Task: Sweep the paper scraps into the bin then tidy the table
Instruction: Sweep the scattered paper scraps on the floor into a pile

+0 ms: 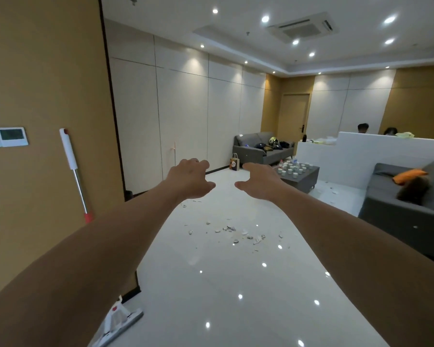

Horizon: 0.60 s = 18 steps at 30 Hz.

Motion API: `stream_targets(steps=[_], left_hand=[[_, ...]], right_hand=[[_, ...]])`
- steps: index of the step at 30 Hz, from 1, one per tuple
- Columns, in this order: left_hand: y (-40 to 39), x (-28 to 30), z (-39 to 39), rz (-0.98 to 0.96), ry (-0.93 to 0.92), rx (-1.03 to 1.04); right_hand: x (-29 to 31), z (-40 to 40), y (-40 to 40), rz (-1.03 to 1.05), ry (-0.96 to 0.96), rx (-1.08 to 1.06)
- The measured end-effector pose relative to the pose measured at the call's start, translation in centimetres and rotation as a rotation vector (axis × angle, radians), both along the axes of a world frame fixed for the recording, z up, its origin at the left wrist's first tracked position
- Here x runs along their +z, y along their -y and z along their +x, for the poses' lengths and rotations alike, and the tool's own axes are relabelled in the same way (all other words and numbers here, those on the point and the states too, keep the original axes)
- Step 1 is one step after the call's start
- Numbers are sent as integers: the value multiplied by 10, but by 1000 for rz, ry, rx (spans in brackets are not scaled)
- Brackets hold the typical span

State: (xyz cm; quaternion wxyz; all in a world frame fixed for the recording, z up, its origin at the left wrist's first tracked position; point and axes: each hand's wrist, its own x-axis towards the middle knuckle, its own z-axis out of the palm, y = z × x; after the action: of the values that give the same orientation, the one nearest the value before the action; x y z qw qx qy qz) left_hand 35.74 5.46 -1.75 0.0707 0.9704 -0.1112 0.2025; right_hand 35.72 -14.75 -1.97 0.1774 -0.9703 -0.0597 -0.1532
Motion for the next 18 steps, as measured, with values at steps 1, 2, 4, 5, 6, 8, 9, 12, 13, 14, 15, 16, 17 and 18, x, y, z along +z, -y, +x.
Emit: stream_targets(steps=[1, 2, 4, 5, 6, 8, 9, 12, 13, 14, 15, 16, 17, 18], left_hand=[[-1, -1, 21, -12, -6, -2], [-1, -3, 39, -17, -20, -5], [3, -12, 76, 4, -42, -16], [6, -17, 95, 24, -47, -22], [9, -23, 115, 45, -56, -26], [16, -33, 157, 66, -67, -32], [20, -38, 179, 73, -68, -33], [35, -56, 246, 134, -74, -19], [41, -62, 270, 164, -79, -13], [46, -67, 295, 185, -85, -6], [51, -73, 320, 184, -97, 2], [55, -79, 344, 167, -119, 13], [60, -85, 368, 150, -148, 26], [65, -91, 391, 152, -177, 39]], right_hand=[[-2, 19, -2, 0, 3, 1], [-4, 37, -3, 0, -2, 1], [-12, 73, -2, 7, -24, 7], [-18, 93, 0, 10, -38, 8], [-23, 113, 3, 9, -55, 5], [-36, 157, 11, 10, -79, 1], [-44, 180, 16, 14, -84, 4], [-71, 256, 36, 37, -102, 16], [-80, 282, 43, 38, -116, 21], [-88, 308, 51, 30, -133, 27], [-96, 333, 58, 9, -151, 39], [-101, 359, 65, -21, -171, 55], [-105, 383, 72, -51, -192, 71], [-107, 408, 80, -75, -213, 81]])
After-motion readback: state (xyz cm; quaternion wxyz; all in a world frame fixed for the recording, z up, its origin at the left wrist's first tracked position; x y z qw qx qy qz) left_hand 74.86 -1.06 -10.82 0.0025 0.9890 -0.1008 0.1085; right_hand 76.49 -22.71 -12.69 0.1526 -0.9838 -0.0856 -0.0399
